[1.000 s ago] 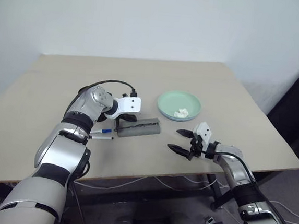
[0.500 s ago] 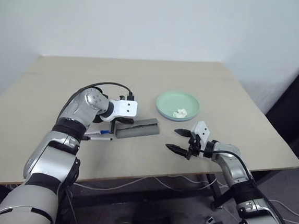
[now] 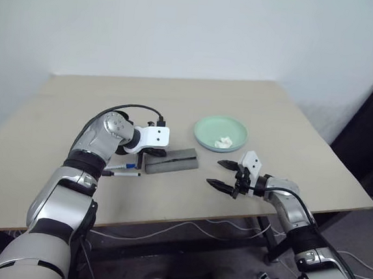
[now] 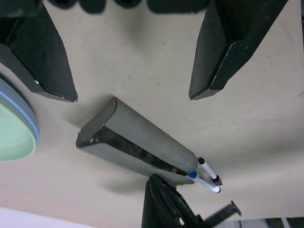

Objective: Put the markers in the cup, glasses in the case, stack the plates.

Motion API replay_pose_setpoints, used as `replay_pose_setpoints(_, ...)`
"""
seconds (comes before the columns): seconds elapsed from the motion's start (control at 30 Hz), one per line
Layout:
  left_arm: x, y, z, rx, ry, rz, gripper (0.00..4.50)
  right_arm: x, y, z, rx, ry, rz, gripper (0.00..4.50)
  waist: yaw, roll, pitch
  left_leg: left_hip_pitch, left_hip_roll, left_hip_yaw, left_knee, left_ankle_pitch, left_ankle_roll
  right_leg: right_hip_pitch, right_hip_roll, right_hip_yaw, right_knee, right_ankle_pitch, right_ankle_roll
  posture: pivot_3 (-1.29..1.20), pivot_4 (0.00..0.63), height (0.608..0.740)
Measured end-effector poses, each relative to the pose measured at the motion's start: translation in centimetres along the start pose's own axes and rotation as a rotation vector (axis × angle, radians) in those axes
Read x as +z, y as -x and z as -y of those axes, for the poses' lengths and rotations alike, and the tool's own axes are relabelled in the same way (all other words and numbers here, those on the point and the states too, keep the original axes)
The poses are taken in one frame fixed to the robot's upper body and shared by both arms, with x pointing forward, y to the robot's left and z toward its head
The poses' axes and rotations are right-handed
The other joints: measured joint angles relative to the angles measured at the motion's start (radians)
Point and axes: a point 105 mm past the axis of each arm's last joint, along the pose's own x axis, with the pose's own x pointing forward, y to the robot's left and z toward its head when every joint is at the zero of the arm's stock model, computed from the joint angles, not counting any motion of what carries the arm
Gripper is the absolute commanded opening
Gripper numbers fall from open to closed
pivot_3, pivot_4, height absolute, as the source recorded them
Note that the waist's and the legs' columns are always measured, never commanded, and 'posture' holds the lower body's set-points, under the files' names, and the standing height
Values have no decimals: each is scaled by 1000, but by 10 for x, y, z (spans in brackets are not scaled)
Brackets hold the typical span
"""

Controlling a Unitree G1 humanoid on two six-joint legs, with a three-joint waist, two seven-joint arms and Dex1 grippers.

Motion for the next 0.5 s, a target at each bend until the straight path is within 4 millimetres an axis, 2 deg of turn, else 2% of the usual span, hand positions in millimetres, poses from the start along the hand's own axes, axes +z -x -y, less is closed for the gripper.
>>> replay_pose_setpoints(0.5,1,-7,4,24,-167,-7,11,-4,-3,-1,-14,-18,9,4080,2,1,-1,5,0,0,-1,0,0,5,-2,0,-1,0,0,0,0,740)
